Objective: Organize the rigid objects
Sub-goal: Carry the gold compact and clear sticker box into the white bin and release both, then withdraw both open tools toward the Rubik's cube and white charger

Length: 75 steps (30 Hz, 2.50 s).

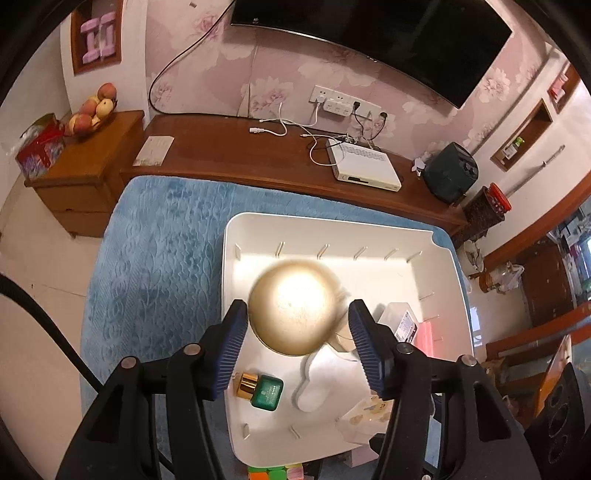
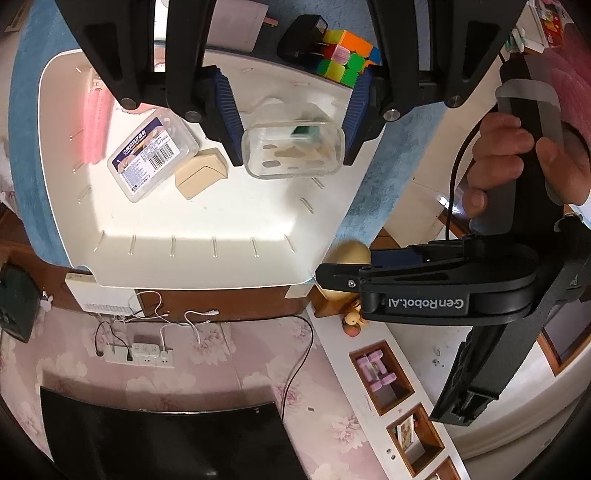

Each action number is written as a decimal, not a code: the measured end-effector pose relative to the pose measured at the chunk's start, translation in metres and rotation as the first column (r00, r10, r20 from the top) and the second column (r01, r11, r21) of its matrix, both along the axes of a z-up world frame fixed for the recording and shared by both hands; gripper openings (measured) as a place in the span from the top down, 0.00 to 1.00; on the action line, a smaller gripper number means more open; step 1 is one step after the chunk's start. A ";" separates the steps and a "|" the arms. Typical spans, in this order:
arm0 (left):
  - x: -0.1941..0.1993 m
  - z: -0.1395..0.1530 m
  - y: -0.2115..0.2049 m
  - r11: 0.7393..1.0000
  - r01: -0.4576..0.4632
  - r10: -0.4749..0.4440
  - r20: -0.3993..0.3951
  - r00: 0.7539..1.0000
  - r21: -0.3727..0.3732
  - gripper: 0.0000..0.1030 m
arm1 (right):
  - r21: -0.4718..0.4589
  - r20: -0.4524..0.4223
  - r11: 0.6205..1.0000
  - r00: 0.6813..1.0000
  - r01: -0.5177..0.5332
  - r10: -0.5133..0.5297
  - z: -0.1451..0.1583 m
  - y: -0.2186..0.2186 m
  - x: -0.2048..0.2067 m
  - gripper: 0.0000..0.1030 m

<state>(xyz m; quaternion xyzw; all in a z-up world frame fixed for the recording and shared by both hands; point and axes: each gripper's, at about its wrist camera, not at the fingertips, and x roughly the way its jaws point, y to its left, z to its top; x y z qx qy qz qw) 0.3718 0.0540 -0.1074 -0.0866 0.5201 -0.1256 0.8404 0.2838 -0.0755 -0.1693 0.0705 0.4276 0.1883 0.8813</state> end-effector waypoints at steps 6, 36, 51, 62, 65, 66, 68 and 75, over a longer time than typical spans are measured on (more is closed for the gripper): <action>-0.003 0.008 0.006 0.999 -0.033 0.033 0.020 0.999 -0.008 0.25 | 0.003 0.023 1.000 0.999 0.022 -0.022 0.006 -0.004 -0.005 0.39; -0.120 0.057 0.036 0.998 -0.055 0.052 0.098 0.994 0.032 0.23 | -0.016 0.206 0.990 0.969 0.144 -0.137 0.063 -0.023 -0.117 0.21; -0.174 0.041 0.028 0.996 -0.066 0.064 0.023 0.998 0.054 0.23 | -0.107 0.242 0.987 0.966 0.119 -0.090 0.048 -0.025 -0.160 0.21; -0.195 0.022 -0.001 0.996 -0.032 0.037 -0.054 0.998 0.083 0.23 | -0.189 0.210 0.979 0.977 0.071 -0.030 0.019 -0.038 -0.172 0.21; -0.195 0.017 -0.013 0.996 -0.025 0.032 -0.076 0.997 0.085 0.23 | -0.201 0.197 0.978 0.980 0.058 -0.018 0.011 -0.044 -0.171 0.21; -0.195 0.015 -0.018 0.996 -0.021 0.029 -0.085 0.996 0.090 0.23 | -0.202 0.192 0.978 0.981 0.055 -0.015 0.009 -0.045 -0.171 0.21; -0.194 0.011 -0.026 0.995 -0.015 0.025 -0.097 0.995 0.099 0.23 | -0.197 0.177 0.979 0.984 0.048 -0.013 0.003 -0.051 -0.168 0.21; -0.186 -0.005 -0.058 0.992 0.016 0.005 -0.168 0.986 0.123 0.23 | -0.175 0.107 0.984 0.994 0.031 -0.012 -0.021 -0.076 -0.158 0.21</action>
